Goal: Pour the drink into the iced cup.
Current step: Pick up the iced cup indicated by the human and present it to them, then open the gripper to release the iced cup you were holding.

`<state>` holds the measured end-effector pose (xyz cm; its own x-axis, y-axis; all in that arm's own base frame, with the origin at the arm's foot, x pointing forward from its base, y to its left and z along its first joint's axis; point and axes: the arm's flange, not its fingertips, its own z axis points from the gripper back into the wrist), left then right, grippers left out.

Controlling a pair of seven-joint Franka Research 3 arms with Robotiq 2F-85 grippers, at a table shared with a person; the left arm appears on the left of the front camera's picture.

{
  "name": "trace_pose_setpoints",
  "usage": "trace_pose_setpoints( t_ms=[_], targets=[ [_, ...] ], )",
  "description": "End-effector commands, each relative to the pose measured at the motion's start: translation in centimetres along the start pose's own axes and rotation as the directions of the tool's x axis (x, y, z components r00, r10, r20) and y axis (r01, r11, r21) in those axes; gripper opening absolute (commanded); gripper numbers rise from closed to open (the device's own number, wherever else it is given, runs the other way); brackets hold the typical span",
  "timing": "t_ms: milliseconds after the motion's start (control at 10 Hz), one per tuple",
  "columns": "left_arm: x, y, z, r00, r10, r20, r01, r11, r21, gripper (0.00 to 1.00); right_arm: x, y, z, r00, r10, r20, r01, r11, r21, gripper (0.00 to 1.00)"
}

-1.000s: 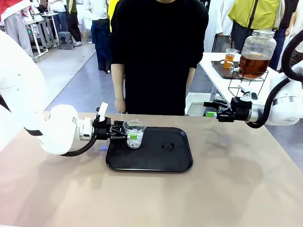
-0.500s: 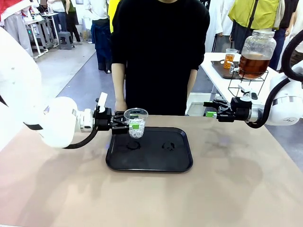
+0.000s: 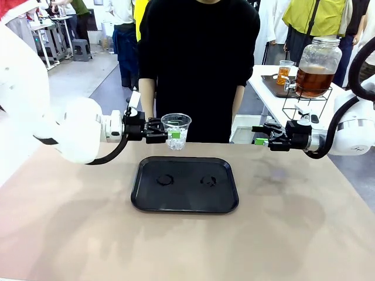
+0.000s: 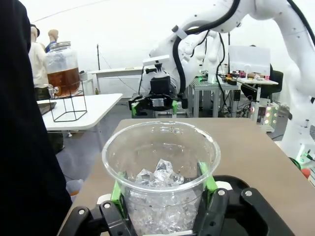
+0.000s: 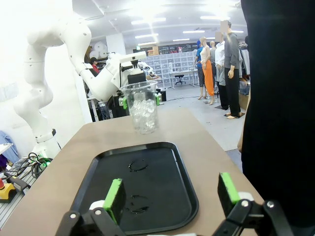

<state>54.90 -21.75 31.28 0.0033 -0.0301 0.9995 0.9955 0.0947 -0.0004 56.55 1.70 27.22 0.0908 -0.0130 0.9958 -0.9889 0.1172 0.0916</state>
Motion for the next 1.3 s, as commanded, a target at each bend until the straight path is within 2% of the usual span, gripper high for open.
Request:
trace_pose_setpoints(
  t_ms=[0,100,200,1200],
  targets=[
    [1.14,0.92,-0.34,1.0,0.001,0.015,-0.001,0.999,0.036,0.71,0.27,-0.05,-0.13,1.0,-0.002,0.008,0.002,1.0,-0.004,1.0],
    [1.65,1.13,-0.36,1.0,-0.009,0.028,0.009,1.0,0.027,0.71,0.27,-0.05,-0.13,1.0,-0.002,0.008,0.002,1.0,-0.004,1.0],
    [0.67,0.57,-0.03,1.0,-0.003,0.0,0.003,1.0,0.008,0.71,0.27,-0.05,-0.13,1.0,-0.002,0.008,0.002,1.0,-0.004,1.0],
    [0.67,0.57,-0.03,1.0,-0.003,0.0,0.003,1.0,0.008,0.71,0.27,-0.05,-0.13,1.0,-0.002,0.008,0.002,1.0,-0.004,1.0]
  ],
)
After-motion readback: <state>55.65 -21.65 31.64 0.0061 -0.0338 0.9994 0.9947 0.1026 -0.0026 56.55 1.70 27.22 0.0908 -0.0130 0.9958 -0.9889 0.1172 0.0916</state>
